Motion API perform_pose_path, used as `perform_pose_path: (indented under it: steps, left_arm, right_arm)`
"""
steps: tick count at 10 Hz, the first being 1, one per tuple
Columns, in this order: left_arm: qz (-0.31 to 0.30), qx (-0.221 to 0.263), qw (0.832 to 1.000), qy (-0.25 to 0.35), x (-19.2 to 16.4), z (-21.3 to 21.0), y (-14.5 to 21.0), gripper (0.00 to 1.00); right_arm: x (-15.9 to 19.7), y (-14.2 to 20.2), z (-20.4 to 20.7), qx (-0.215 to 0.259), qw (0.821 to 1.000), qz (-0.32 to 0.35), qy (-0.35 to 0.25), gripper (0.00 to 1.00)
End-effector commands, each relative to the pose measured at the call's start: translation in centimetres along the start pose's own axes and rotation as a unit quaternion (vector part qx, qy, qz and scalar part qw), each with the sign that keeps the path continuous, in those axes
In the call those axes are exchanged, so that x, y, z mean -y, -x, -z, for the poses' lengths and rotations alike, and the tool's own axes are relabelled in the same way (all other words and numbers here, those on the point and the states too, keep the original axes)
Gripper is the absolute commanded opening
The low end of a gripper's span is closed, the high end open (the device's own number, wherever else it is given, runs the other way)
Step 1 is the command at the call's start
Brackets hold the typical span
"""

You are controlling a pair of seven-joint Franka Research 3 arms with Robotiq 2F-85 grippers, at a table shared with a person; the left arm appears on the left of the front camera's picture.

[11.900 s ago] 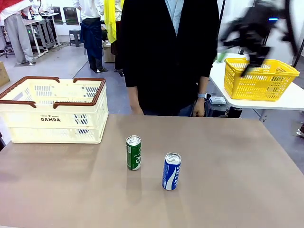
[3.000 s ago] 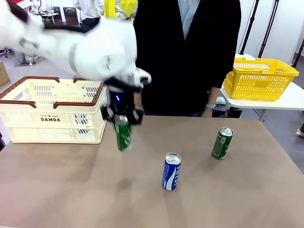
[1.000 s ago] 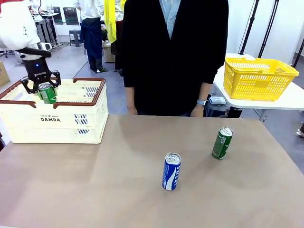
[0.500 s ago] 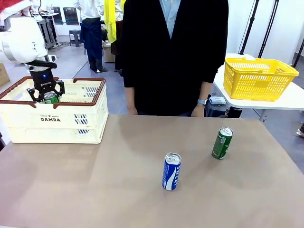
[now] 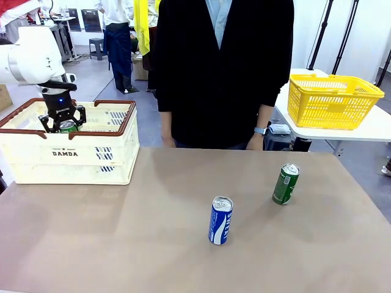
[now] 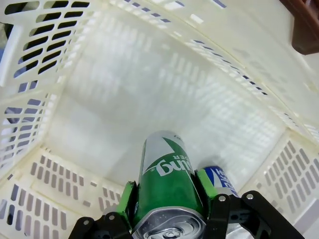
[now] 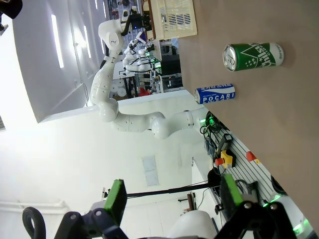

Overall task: Place the drinks into the Shopping basket.
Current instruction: Pick up one drink and place it into the Shopping basket.

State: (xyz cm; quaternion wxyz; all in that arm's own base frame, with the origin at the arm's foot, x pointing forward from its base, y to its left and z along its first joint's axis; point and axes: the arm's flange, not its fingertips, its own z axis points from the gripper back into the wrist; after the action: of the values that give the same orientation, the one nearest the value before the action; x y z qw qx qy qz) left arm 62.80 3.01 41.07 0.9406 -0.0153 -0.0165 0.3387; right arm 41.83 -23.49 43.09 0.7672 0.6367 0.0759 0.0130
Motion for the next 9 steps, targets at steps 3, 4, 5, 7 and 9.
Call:
perform_pose_path:
  steps: [3, 4, 5, 7, 9]
  left_arm:
    - [-0.001, 0.009, 1.000, -0.010, 0.0, -0.6, -0.5, 1.00]
    - [0.000, 0.010, 1.000, -0.009, -0.1, -0.7, -0.4, 1.00]
    - [0.001, 0.011, 1.000, -0.002, -0.4, -1.0, -0.4, 1.00]
    - [0.057, 0.033, 0.996, 0.056, -1.7, -4.6, 1.6, 1.00]
    - [0.177, 0.010, 0.977, 0.116, -3.6, -11.5, 5.7, 1.00]
  right_arm:
    - [-0.6, 0.1, -0.5, -0.001, 1.000, 0.009, 0.001, 1.00]
    - [-0.6, 0.1, -0.5, -0.001, 1.000, 0.009, 0.001, 1.00]
    - [-0.6, 0.1, -0.5, -0.001, 1.000, 0.009, 0.001, 1.00]
    - [-0.6, 0.1, -0.5, -0.001, 1.000, 0.009, 0.001, 1.00]
    - [-0.6, 0.1, -0.5, -0.001, 1.000, 0.009, 0.001, 1.00]
